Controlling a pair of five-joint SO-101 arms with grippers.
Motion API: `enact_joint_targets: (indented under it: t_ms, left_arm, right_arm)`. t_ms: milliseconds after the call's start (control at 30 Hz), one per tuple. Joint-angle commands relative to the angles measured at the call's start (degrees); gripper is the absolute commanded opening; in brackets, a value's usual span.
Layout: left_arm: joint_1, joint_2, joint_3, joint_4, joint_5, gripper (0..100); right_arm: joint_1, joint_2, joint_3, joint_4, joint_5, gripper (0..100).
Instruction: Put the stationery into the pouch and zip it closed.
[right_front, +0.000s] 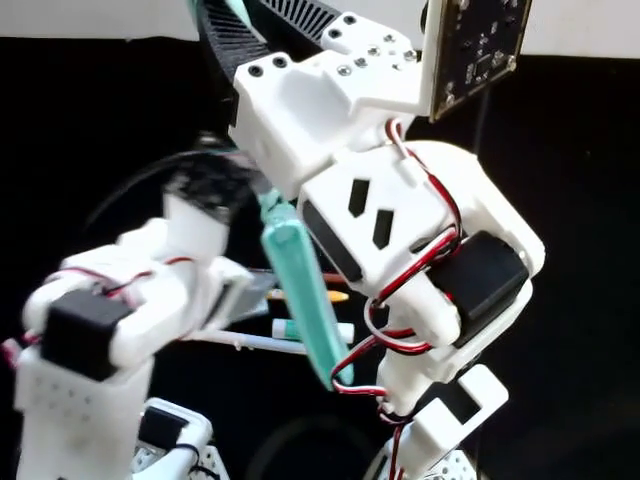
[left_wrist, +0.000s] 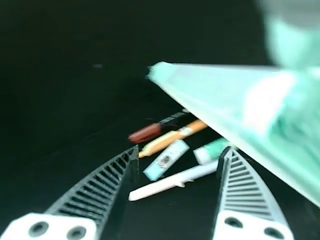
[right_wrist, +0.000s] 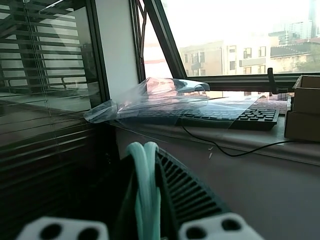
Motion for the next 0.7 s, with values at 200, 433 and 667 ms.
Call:
enact_joint_targets:
  t_ms: [200, 433, 667]
  left_arm:
    - [-10.15, -6.11, -0.66, -0.97, -2.64, 27]
    - [-10.51, -6.02, -0.75, -3.25, -2.64, 27]
    - [-11.38, -5.85, -6.90, -3.60, -2.64, 27]
  right_arm:
    - [-0.66, 0.04, -0.92, -1.01, -0.18, 0.6]
    - [-0.66, 0.04, -0.92, -1.01, -0.18, 0.6]
    - [-0.66, 0.04, -0.92, -0.92, -0.18, 0.6]
